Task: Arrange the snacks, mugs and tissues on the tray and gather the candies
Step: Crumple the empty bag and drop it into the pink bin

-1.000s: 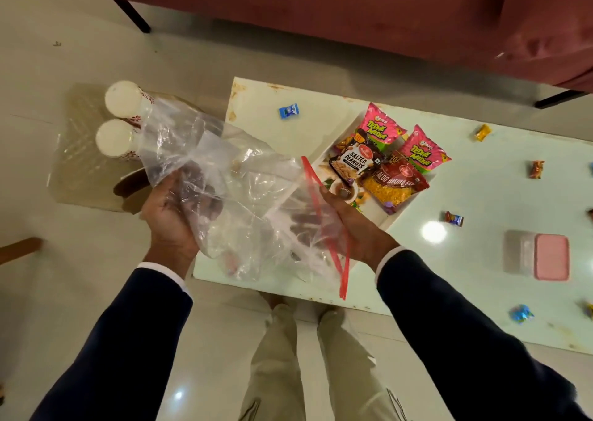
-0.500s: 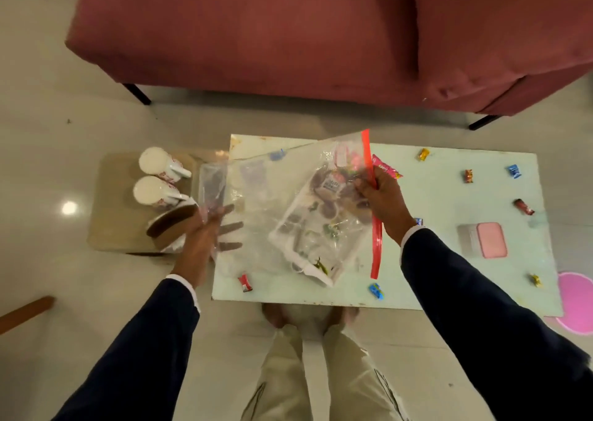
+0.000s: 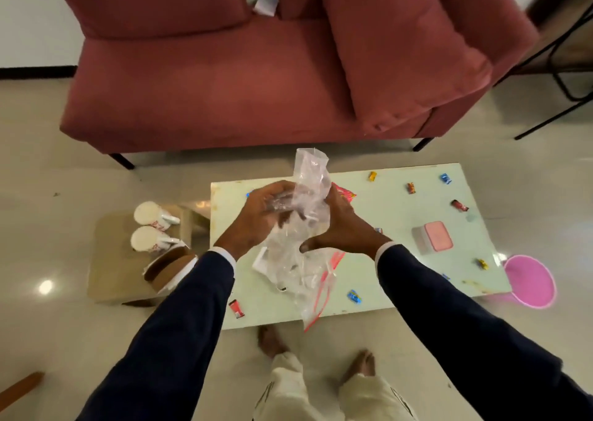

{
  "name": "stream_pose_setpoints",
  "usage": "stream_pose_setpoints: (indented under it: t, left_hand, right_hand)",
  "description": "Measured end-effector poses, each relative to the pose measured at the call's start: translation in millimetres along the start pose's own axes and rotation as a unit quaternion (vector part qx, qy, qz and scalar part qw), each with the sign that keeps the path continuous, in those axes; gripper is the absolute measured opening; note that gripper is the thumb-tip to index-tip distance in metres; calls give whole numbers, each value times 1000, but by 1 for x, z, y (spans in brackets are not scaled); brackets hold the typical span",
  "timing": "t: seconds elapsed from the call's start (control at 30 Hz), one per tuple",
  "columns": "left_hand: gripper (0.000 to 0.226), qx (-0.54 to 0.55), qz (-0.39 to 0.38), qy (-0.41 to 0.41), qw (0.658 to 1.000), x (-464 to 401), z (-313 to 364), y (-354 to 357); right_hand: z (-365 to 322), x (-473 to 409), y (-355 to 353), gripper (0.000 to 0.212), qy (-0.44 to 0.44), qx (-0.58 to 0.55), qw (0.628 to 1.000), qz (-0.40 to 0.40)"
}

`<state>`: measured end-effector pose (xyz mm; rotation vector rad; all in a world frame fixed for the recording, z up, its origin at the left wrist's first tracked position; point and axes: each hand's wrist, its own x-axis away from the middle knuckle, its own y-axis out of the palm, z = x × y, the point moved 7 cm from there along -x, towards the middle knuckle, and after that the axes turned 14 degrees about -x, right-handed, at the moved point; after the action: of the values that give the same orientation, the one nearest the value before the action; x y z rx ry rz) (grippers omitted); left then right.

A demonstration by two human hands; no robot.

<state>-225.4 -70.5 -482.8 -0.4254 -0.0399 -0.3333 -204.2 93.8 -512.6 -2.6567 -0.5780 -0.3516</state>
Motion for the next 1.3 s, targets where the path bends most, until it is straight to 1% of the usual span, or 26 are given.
stream_pose_setpoints:
  t: [0.07,0.13,0.17,0.2,0.23,0.27,0.3,0.33,0.37,0.43,0.47,0.5,0.53,0.57,0.6,0.63,0.67,0.73,0.77,0.8,0.9,1.0,1.03,1.13,1.2,1.3]
  left_hand:
    - [38,47,62,10,997,-2,30,0]
    - [34,56,113,-1,992,-3,49,13]
    - [27,54,123,-3,991,-3,56,23]
    - [25,58,113,0,992,-3,64,40]
    - [32,72,86,3,994,-2,72,60]
    - [45,83,46,10,995,0,80,86]
    - [61,58,9,24,998,4,88,112]
    - [75,-1,-10,47,999,9,96,133]
    - [87,-79,-9,79,994,14,108,157]
    - [101,-195,38,177,964,25,139,202]
    - [103,-234,58,231,943,31,157,225]
    - [102,-277,53,275,919,34,172,248]
    - [101,-333,15,303,893,34,185,281]
    - [100,-400,-45,309,862,30,192,315]
    - [103,-462,-109,287,832,27,192,348]
    - [108,-500,-161,249,814,26,190,379]
    - [113,-495,-200,198,822,26,184,400]
    - [112,-361,-242,96,896,24,185,439]
    - [105,-294,-255,74,918,24,188,458]
    - [98,-262,-258,77,927,23,193,474]
    - [63,-256,-246,74,932,15,197,511]
    - [46,-323,-177,60,928,6,181,531]
    - [44,-342,-159,59,924,3,177,539]
    - [47,-357,-123,68,923,-8,167,571]
    - [48,-292,-149,71,942,-12,163,605]
    - [49,-135,-239,-10,962,-14,160,670]
  right_hand:
    - [0,13,-7,129,4,-97,995,-31]
    - [9,32,-11,116,27,-131,990,-44]
    - [17,40,-13,107,30,-131,990,-33]
    - [26,50,-21,91,27,-137,990,-1]
    - [39,61,-35,71,23,-139,989,46]
    - [53,75,-54,60,24,-134,986,93]
    - [66,92,-75,62,36,-120,984,126]
    - [79,108,-93,67,52,-99,983,143]
    - [95,129,-113,70,69,-83,983,150]
    - [125,173,-150,69,93,-65,981,160]
    - [138,195,-165,65,100,-54,981,159]
    - [147,212,-178,60,102,-43,981,156]
    - [156,232,-192,53,94,-35,982,160]
    - [162,250,-207,45,77,-30,982,171]
    - [166,267,-222,41,57,-26,980,187]
    - [170,283,-237,39,45,-23,977,205]
    - [173,295,-250,39,39,-30,973,226]
    - [184,323,-280,42,37,-97,954,282]
    - [193,337,-292,42,37,-152,939,306]
    - [203,349,-300,41,33,-214,923,317]
    - [232,374,-308,35,6,-373,877,303]
    - [264,388,-308,46,17,-492,829,266]
    - [275,391,-309,47,32,-506,824,251]
    - [312,398,-317,50,121,-471,844,227]
    - [339,402,-321,63,191,-479,831,209]
    - [379,407,-333,78,221,-573,765,194]
